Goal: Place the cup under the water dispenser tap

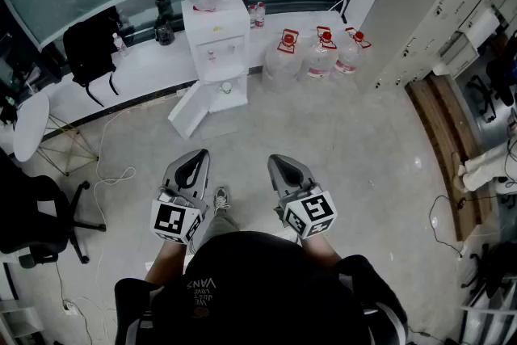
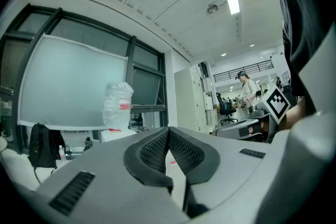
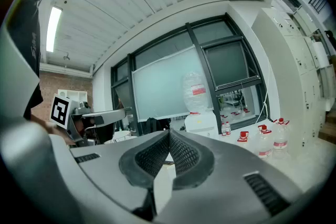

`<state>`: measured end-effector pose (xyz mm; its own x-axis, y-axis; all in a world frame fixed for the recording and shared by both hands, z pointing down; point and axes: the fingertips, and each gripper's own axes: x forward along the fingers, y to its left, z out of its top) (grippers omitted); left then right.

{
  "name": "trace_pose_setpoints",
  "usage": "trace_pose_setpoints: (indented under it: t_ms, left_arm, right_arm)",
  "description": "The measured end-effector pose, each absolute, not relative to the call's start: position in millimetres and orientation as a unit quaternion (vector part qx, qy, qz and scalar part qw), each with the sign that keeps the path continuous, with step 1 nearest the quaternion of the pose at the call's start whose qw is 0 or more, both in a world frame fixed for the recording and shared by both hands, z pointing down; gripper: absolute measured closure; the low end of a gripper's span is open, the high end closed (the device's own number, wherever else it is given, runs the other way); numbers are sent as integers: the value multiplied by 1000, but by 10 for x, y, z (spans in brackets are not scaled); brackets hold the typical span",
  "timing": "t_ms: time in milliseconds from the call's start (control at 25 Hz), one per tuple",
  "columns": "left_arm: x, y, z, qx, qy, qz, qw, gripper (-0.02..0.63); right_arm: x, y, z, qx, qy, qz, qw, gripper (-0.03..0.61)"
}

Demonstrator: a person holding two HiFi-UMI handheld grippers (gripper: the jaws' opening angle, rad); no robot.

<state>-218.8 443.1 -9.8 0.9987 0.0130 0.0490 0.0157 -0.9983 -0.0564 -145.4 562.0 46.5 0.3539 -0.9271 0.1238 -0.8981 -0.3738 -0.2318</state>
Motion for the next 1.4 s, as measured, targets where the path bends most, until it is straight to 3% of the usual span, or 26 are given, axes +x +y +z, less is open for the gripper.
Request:
trace_pose_setpoints:
  t_ms: [520,1400]
  left_arm:
    - [-2005,4201,76,-999,-19,-34,21,594]
    - [-856,1974,399,-997,-61,-48,1,592]
  right_arm:
    - [-1286,5285,437,-815,565,-107,68,532]
    - [-127,3041,721,-833,531,-144,63,532]
